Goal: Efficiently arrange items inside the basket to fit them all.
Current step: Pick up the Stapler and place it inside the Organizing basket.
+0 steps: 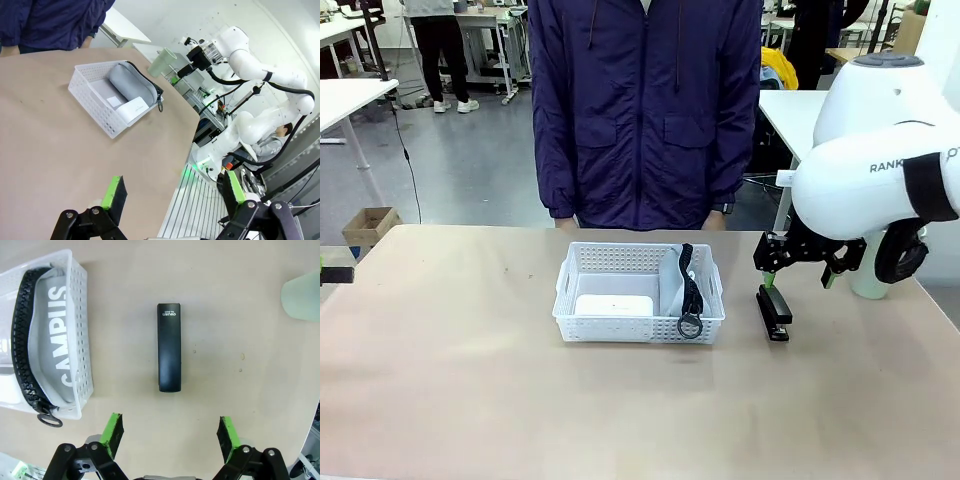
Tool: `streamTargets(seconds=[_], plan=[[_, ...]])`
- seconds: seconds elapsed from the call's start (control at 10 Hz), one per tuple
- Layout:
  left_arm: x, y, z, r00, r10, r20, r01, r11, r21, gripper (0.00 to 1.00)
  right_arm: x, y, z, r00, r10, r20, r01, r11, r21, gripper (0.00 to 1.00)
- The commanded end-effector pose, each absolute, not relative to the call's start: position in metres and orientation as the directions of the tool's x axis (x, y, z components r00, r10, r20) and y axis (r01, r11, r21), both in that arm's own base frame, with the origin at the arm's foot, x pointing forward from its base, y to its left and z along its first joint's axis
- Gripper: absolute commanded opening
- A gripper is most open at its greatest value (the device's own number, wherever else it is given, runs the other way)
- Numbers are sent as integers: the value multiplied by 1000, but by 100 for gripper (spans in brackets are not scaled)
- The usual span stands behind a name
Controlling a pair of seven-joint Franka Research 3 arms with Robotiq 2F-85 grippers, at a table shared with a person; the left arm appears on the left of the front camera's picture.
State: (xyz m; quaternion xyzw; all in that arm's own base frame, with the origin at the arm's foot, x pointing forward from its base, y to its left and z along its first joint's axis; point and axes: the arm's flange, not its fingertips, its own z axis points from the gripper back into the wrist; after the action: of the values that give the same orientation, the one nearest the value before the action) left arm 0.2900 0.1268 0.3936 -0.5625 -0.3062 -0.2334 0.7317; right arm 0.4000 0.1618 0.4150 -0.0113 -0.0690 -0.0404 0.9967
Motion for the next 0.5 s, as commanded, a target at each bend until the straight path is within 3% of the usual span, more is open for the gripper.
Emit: streamTargets(seconds=[0.0, 0.4], plan=[[287, 125, 396, 704, 5, 710, 685, 257, -682, 100, 412, 162, 400, 987, -68, 144, 68, 998, 1, 100], [287, 125, 396, 704, 5, 710, 685, 257, -682, 100, 431, 160, 345, 985, -44, 167, 47, 999, -11, 100]])
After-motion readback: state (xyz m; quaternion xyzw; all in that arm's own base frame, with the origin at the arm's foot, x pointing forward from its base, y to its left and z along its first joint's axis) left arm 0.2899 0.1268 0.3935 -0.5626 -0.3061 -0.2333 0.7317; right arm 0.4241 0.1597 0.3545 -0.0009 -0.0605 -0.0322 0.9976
